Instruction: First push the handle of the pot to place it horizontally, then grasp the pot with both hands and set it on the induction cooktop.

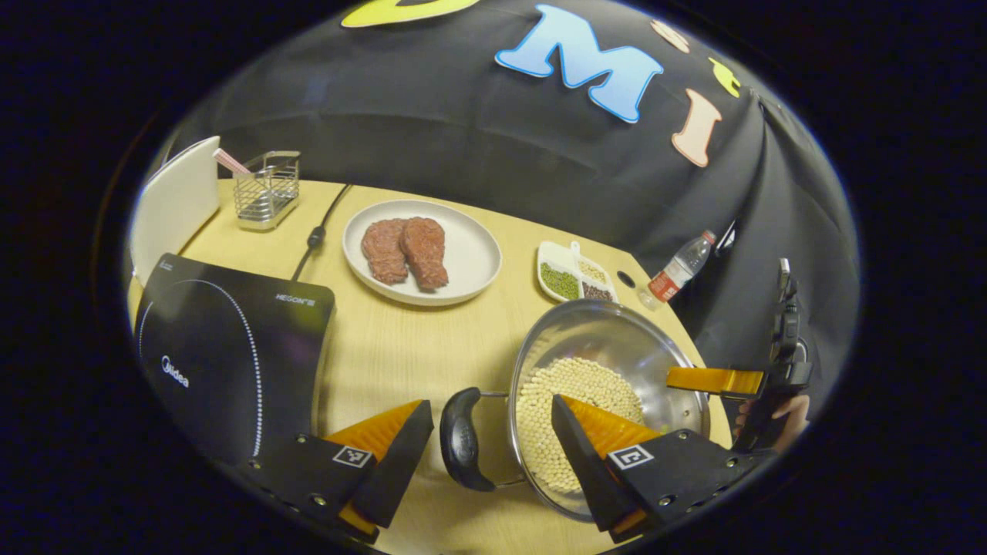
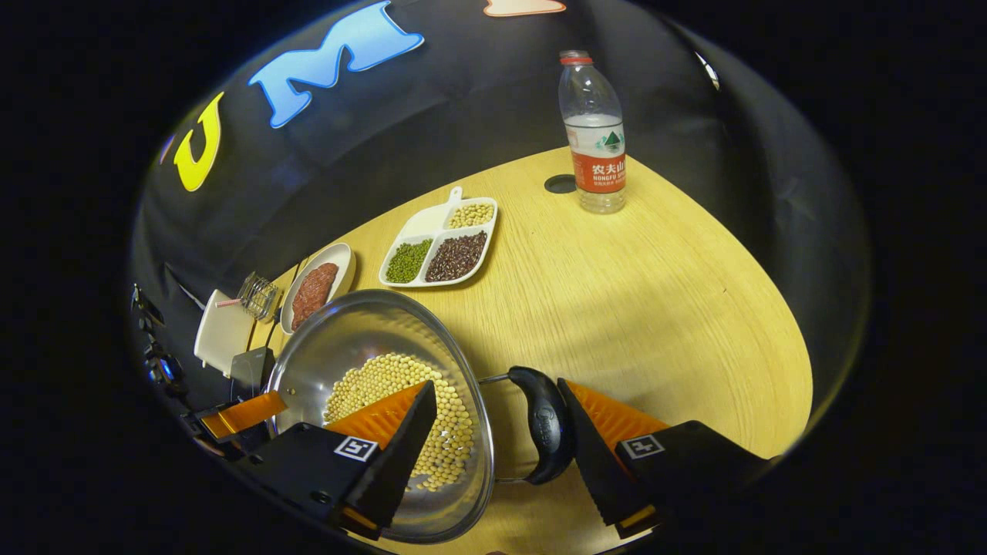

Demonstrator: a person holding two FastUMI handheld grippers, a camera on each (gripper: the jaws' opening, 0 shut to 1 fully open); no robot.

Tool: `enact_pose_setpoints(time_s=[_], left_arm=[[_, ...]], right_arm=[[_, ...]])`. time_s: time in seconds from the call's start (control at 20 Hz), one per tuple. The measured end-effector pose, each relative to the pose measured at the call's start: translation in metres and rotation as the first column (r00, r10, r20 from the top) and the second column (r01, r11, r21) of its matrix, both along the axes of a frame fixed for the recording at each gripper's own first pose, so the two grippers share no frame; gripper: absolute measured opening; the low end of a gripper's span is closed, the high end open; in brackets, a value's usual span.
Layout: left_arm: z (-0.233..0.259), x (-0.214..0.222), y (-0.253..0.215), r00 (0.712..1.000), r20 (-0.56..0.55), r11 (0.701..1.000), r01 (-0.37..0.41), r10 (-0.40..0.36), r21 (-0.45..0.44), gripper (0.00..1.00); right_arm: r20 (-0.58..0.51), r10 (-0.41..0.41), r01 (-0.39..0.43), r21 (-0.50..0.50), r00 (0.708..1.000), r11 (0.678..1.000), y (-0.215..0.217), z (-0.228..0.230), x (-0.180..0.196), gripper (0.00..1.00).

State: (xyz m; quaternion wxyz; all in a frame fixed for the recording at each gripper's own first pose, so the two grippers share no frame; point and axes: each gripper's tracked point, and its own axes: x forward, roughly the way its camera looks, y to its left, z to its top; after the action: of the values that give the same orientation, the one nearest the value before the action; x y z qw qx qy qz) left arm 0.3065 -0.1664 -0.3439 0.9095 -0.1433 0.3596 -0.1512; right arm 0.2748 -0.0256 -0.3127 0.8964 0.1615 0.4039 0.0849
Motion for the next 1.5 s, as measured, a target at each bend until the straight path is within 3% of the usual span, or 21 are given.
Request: enact_pose_setpoints(time_s=[0.2,0.25,0.3,0.4,0.45,0.55,0.6,0.65,1.0,1.2,1.25,1.4,1.5], left_arm=[[-0.016,0.009,-0.003,1.0,-0.014,1.0,0.012,-0.012,-0.004,0.92],[-0.018,0.01,-0.004,1.0,-0.015,1.0,0.015,-0.015,-0.016,0.88],[-0.019,0.01,-0.006,1.0,-0.018,0.999,0.021,-0.021,-0.025,0.74],[-0.023,0.009,-0.009,0.999,-0.032,0.999,0.031,-0.032,-0.031,0.72],[-0.025,0.008,-0.01,0.999,-0.037,0.999,0.032,-0.034,-0.036,0.74],[-0.025,0.01,-0.012,0.999,-0.04,0.998,0.014,-0.017,-0.053,0.73],[-0.026,0.008,-0.012,0.999,-0.047,0.998,0.018,-0.021,-0.058,0.59],[-0.025,0.007,-0.013,0.999,-0.045,0.998,0.027,-0.03,-0.06,0.56],[-0.028,0.005,-0.014,0.997,-0.07,0.997,0.027,-0.032,-0.076,0.58],[-0.028,0.003,-0.014,0.997,-0.074,0.997,0.024,-0.029,-0.074,0.59],[-0.027,0.003,-0.014,0.997,-0.074,0.998,0.027,-0.031,-0.063,0.51],[-0.029,-0.001,-0.013,0.995,-0.093,0.999,0.032,-0.036,-0.036,0.5],[-0.027,-0.013,-0.011,0.993,-0.109,0.998,0.032,-0.037,-0.048,0.53]], right_arm=[[-0.008,-0.003,0.003,0.018,1.0,1.0,0.002,-0.013,0.005,0.98],[-0.006,0.0,0.0,0.023,1.0,1.0,0.004,-0.014,0.007,0.98],[-0.005,0.007,-0.007,0.037,1.0,0.999,0.007,-0.014,0.009,0.96],[0.002,0.006,-0.006,0.03,1.0,1.0,0.003,-0.017,0.011,0.82],[-0.002,0.001,-0.001,0.015,1.0,1.0,0.0,-0.019,0.012,0.82],[-0.006,0.003,-0.003,0.019,1.0,1.0,-0.002,-0.022,0.011,0.68],[-0.001,0.007,-0.007,0.02,1.0,1.0,-0.004,-0.022,0.012,0.66],[0.003,0.015,-0.015,0.019,1.0,1.0,-0.002,-0.021,0.012,0.72],[0.025,0.082,-0.083,0.023,0.996,0.996,-0.002,-0.023,0.01,0.55],[0.017,0.086,-0.086,0.028,0.996,0.996,-0.001,-0.023,0.01,0.57],[0.019,0.082,-0.083,0.024,0.996,0.996,-0.001,-0.023,0.01,0.56],[0.009,0.097,-0.097,-0.004,0.995,0.995,-0.001,-0.024,0.001,0.56],[-0.001,0.095,-0.095,-0.011,0.995,0.995,-0.001,-0.02,-0.009,0.56]])
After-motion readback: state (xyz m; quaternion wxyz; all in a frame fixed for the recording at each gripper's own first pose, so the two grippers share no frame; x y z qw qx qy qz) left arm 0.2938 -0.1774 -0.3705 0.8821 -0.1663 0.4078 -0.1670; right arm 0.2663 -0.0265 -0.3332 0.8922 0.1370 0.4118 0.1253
